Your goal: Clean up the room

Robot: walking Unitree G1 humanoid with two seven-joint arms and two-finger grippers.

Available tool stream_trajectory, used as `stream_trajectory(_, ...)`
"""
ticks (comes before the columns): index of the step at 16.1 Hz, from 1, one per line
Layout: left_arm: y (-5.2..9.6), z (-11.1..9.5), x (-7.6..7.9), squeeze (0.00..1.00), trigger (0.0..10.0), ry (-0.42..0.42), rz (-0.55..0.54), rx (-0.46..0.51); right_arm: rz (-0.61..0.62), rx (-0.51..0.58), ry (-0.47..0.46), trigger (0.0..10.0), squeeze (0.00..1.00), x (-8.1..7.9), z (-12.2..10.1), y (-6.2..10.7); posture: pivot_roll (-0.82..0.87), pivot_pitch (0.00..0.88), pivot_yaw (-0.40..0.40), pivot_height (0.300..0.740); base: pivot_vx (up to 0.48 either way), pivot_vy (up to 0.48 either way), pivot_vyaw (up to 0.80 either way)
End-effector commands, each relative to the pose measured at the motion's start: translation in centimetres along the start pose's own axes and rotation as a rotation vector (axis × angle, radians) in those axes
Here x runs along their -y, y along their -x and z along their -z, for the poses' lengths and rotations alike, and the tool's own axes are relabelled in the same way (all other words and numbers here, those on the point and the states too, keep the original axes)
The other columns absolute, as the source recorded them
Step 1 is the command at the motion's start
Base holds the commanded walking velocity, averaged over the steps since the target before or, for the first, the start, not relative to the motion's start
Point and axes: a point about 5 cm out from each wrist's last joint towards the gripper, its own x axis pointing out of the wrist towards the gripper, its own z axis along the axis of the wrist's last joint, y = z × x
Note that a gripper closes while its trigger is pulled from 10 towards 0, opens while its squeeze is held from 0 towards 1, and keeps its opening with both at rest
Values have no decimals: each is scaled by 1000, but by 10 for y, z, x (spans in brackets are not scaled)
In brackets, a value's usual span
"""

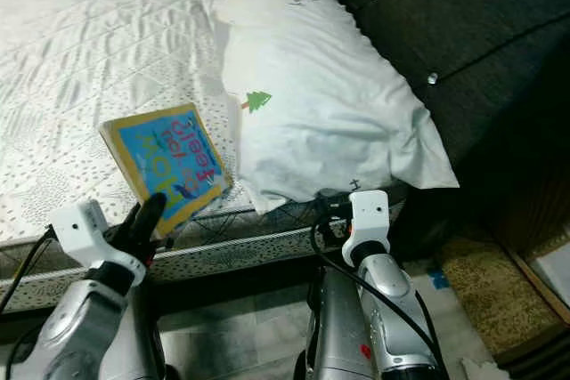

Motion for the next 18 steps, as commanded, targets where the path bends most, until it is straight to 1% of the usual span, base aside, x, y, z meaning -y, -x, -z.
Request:
stream_trajectory(1, 5, 14, -2, 0, 10000, 61, 20, -115, 2, -5, 1, 10000, 0, 3, 1, -2, 7, 155, -89, 471, 0, 0, 0)
stream_trajectory(2, 7, 17, -3, 0, 10000, 108, 25, -152, 1, -5, -1, 10000, 0, 3, 1, -4, 8, 153, -88, 471, 0, 0, 0)
stream_trajectory(4, 9, 20, -4, 0, 10000, 169, 21, -197, -1, -5, -2, 10000, 0, 3, 1, -5, 12, 150, -87, 471, 0, 0, 0)
stream_trajectory(6, 10, 16, -7, 0, 10000, 180, 30, -211, 0, -4, -5, 10000, 0, 3, 2, -6, 17, 149, -85, 471, 0, 0, 0)
stream_trajectory(8, 10, 13, -10, 0, 10000, 203, 57, -256, 1, -4, -9, 10000, 0, 3, 2, -8, 21, 146, -82, 471, 0, 0, 0)
stream_trajectory(9, 9, 10, -16, 0, 10000, 180, 62, -282, 1, -2, -10, 10000, 0, 3, 2, -8, 19, 143, -82, 471, 0, 0, 0)
stream_trajectory(10, 8, 9, -18, 0, 10000, 176, 65, -282, 2, -1, -11, 10000, 0, 3, 2, -8, 19, 143, -82, 471, 0, 0, 0)
stream_trajectory(11, 3, 3, -25, 0, 10000, 158, 63, -294, 2, 0, -11, 10000, 0, 2, 2, -9, 16, 141, -83, 471, 0, 0, 0)
stream_trajectory(12, -7, -3, -33, 0, 10000, 128, 56, -314, 2, 2, -10, 10000, 0, 2, 2, -9, 14, 139, -82, 471, 0, 0, 0)
stream_trajectory(16, -33, -17, -54, 0, 10000, 53, 25, -369, 9, 10, -8, 10000, 0, 3, 2, -9, -3, 128, -77, 471, 0, 0, 0)
stream_trajectory(17, -39, -21, -60, 129, 10000, 42, 1, -370, 12, 12, -8, 10000, 0, 4, 2, -10, -5, 127, -74, 471, 0, 0, 0)
stream_trajectory(18, -46, -23, -68, 886, 10000, 28, -25, -393, 13, 12, -7, 10000, 0, 4, 2, -10, -7, 126, -76, 471, 0, 0, 0)
